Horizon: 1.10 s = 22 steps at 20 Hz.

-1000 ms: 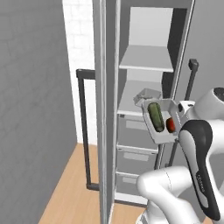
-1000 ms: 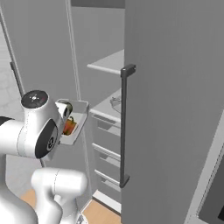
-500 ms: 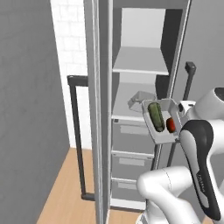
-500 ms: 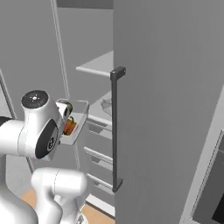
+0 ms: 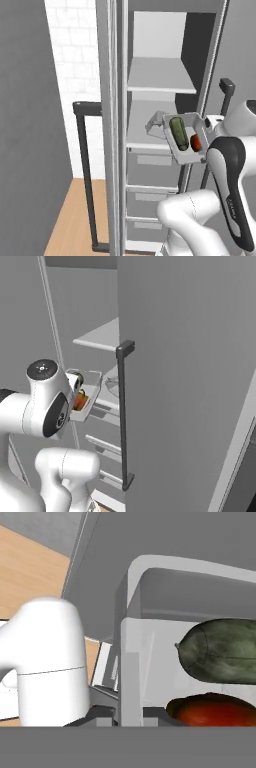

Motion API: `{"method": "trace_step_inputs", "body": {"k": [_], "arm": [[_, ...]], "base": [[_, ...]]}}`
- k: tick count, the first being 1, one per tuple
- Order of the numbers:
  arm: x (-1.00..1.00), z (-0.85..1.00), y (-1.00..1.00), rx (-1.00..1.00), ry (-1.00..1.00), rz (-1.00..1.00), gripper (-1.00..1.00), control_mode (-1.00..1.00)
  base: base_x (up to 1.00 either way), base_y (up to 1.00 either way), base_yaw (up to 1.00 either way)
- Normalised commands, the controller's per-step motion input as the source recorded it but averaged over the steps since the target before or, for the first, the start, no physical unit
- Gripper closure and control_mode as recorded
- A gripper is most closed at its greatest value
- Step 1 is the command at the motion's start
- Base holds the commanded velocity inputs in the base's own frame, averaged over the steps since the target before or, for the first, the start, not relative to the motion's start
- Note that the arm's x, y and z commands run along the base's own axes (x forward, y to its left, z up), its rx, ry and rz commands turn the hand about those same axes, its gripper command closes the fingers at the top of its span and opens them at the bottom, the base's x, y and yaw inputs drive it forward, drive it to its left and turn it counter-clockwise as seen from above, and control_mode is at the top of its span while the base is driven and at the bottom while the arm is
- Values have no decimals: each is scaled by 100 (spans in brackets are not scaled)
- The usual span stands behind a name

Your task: Take the meat container that has the fish and place it on the second highest rack of the freezer. Then take the vegetable container that has the bell pepper and cucumber and place it on the highest rack of the freezer.

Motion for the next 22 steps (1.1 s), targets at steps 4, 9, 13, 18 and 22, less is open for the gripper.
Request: {"method": "trace_step_inputs", "body": {"k": [4, 9, 13, 18, 22], "arm": [[0, 0, 0, 0, 0, 0, 100, 100], [0, 0, 0, 0, 0, 0, 100, 100], [0, 0, 0, 0, 0, 0, 100, 100], [0, 0, 0, 0, 0, 0, 100, 100], [0, 0, 0, 0, 0, 0, 100, 100]], "base": [[24, 42, -19], [30, 6, -14], [7, 11, -7], [1, 22, -6], [0, 24, -6]]}}
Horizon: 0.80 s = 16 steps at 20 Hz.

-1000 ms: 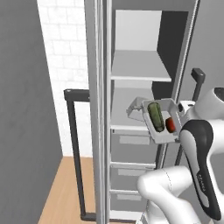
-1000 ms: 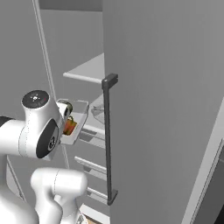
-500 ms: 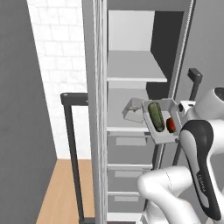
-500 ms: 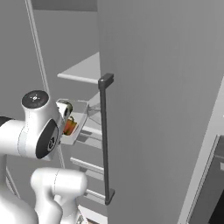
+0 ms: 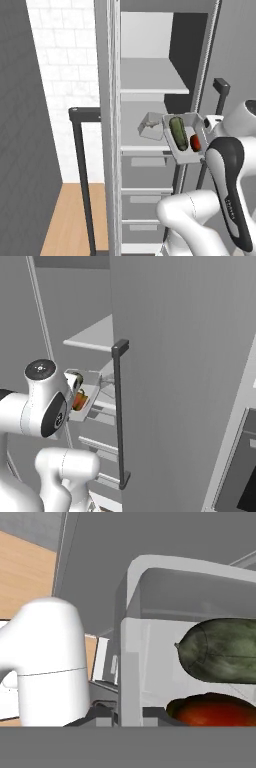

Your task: Take the meat container that has the fish and place it on the second highest rack of the freezer. Then take the vegetable container that has the bell pepper and cucumber and place it on the highest rack of the freezer.

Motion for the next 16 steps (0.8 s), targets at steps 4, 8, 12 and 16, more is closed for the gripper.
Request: {"method": "trace_step_inputs", "body": {"k": [4, 8, 12, 16], "arm": [[0, 26, 21, -1, -21, -9, 100, -100], [0, 42, 19, -2, -19, -16, 100, -100], [16, 25, 4, 0, -12, -3, 100, -100], [49, 31, 19, 0, -10, 0, 100, -100]], "base": [[0, 0, 0], [0, 0, 0], [0, 0, 0], [0, 0, 0]]}}
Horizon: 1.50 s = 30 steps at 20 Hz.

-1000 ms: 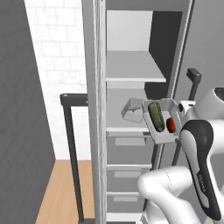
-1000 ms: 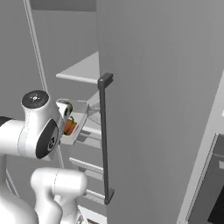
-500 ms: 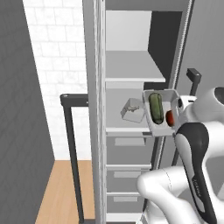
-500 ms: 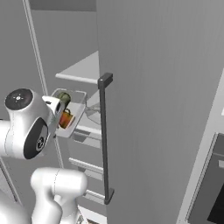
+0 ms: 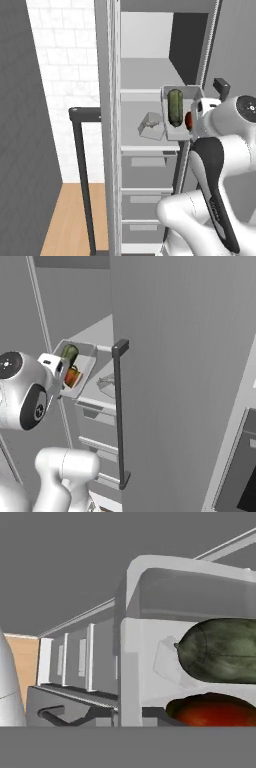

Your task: Take the meat container that has the fish and place it on the second highest rack of the freezer. Then take the vegetable container that has the bell pepper and cucumber and place it on the highest rack of the freezer.

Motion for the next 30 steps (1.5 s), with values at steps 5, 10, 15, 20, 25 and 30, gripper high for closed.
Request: {"method": "trace_step_inputs", "body": {"k": [5, 10, 15, 20, 25, 30], "arm": [[84, 27, -4, 0, -1, 0, 100, -100], [82, 19, 10, 0, 0, -2, 100, -100], [72, 37, 0, 0, 2, -5, 100, -100], [58, 32, 0, 0, 2, -3, 100, -100], [66, 7, -2, 0, 4, 0, 100, -100], [70, 3, -18, 1, 2, 0, 100, -100]], "base": [[0, 0, 0], [0, 0, 0], [0, 0, 0], [0, 0, 0], [0, 0, 0], [0, 0, 0]]}}
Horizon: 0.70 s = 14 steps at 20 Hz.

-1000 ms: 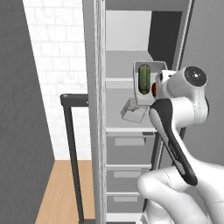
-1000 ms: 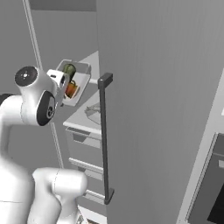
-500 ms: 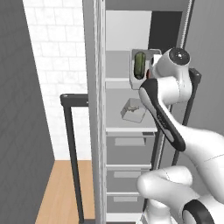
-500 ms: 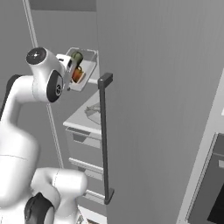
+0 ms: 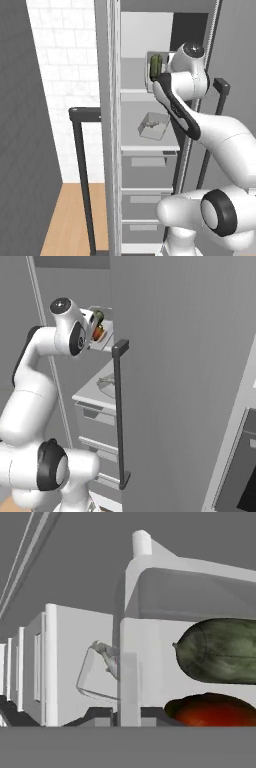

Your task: Take the meat container that has the fish and place it on the second highest rack of the freezer. Then take the vegetable container that has the bell pepper and cucumber and place it on the highest rack of the freezer.

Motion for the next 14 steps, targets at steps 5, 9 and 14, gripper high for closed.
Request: {"method": "trace_step_inputs", "body": {"k": [5, 9, 14], "arm": [[92, -12, -5, 0, 3, 0, 100, -100], [81, -7, -4, 0, 2, 0, 100, -100], [54, -11, -1, 0, 0, 0, 100, -100]], "base": [[0, 0, 0], [0, 0, 0], [0, 0, 0]]}}
